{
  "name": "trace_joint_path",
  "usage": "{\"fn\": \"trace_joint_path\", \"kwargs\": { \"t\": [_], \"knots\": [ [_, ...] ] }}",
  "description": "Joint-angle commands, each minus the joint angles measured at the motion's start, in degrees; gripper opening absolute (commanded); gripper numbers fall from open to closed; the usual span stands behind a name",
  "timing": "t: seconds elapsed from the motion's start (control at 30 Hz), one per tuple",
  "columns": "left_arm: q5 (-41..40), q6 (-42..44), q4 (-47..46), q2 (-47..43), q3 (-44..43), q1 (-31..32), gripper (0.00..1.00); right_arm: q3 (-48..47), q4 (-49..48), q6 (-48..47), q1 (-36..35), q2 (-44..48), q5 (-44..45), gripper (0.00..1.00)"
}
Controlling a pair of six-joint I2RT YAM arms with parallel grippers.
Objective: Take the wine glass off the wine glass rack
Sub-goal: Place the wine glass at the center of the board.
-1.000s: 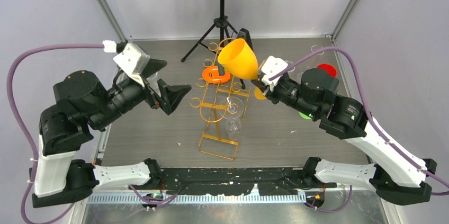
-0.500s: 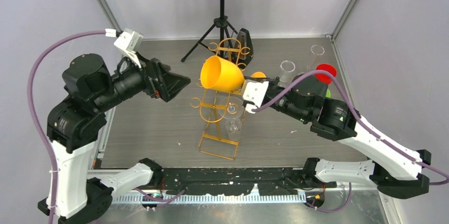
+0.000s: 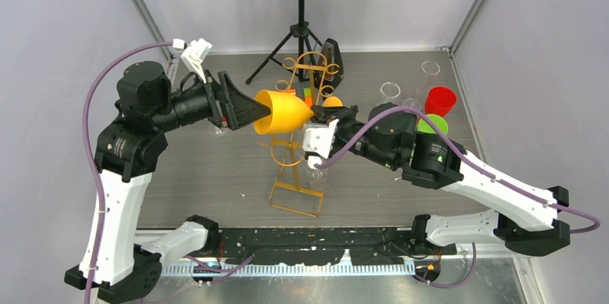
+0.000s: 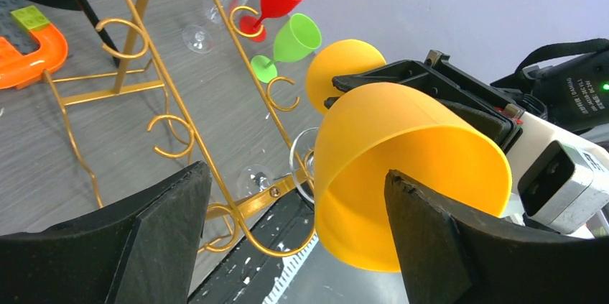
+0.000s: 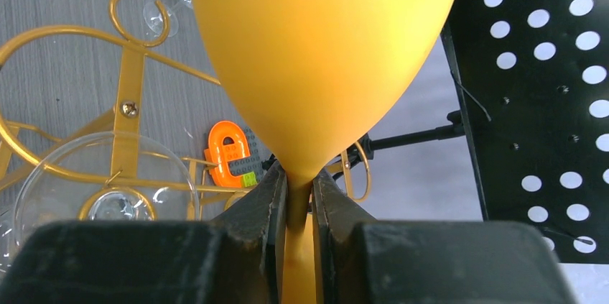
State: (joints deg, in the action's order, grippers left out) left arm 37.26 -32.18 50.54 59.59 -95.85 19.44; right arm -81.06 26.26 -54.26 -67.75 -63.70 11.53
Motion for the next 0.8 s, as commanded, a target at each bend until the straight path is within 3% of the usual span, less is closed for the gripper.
{"fn": "trace_joint_path", "kwargs": {
  "t": [0.0,0.2,0.33,0.57,0.67,0.77],
  "knots": [
    [4.96,-1.31,-4.39,-0.97,0.39,-0.84,0.85,-3.05,-5.78,-1.41,-0.90,0.01,1.92,0.06],
    [6.94,-1.45,-4.43,-0.87,0.87,-1.33,0.58,-2.42,-7.08,-1.37,-1.32,-0.70,3.07,0.06],
    [7.66,-1.32,-4.05,-0.81,0.98,-1.64,0.47,-0.73,-9.74,-2.02,-1.32,-0.35,4.66,0.06],
    [10.77,-1.86,-4.77,-0.46,0.41,-1.78,0.17,-0.83,-10.00,-2.35,-1.42,-0.62,4.97,0.06],
    [11.55,-2.45,-5.95,-0.44,0.70,-1.78,0.00,-0.94,-10.23,-2.43,-1.53,-0.84,5.14,0.06],
    [11.30,-2.68,-6.74,-0.71,0.69,-1.78,0.00,-0.92,-10.77,-2.59,-1.80,-1.01,5.62,0.06]
  ]
}}
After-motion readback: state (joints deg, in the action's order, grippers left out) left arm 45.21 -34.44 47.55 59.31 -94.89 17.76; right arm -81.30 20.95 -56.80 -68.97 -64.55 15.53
